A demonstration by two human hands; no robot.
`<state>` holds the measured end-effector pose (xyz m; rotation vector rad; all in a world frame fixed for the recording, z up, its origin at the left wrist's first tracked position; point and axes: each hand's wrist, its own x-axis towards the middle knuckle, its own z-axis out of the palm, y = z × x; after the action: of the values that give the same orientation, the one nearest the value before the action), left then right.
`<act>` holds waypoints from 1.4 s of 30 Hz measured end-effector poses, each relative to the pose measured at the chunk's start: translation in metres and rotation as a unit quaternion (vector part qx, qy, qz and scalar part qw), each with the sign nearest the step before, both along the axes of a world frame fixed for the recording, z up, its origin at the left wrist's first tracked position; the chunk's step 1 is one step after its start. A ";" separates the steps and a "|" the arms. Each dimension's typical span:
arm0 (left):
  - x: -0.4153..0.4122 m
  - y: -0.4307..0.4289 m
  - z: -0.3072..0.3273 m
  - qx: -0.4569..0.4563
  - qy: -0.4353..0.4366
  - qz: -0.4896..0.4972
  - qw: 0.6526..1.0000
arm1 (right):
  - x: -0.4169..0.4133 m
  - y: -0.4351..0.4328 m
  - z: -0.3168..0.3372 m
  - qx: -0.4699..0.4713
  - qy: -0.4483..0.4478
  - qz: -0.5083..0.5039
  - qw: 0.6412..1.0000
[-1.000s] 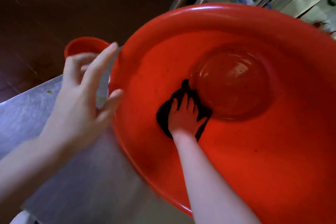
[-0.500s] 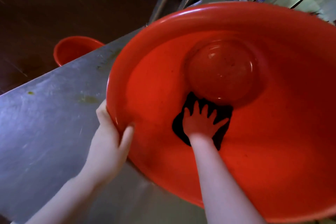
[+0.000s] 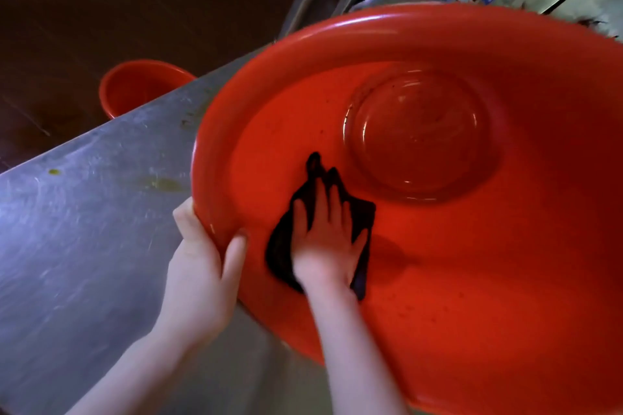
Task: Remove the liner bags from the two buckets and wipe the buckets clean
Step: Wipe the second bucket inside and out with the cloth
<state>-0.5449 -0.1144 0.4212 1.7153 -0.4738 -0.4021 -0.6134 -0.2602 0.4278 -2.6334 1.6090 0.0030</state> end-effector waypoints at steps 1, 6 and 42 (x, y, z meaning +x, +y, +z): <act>0.001 0.000 0.001 0.001 0.005 0.000 1.000 | 0.008 -0.020 0.001 0.038 -0.008 -0.033 0.999; 0.011 -0.002 -0.002 0.016 0.056 -0.007 0.998 | 0.043 -0.065 0.016 0.091 0.047 -0.086 0.991; 0.034 -0.013 0.009 0.009 -0.062 -0.063 0.996 | -0.039 -0.133 0.006 0.052 0.152 -0.100 0.982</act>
<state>-0.5108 -0.1275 0.4299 1.7401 -0.6740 -0.3923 -0.6520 -0.3928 0.4338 -2.4753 1.8970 0.4878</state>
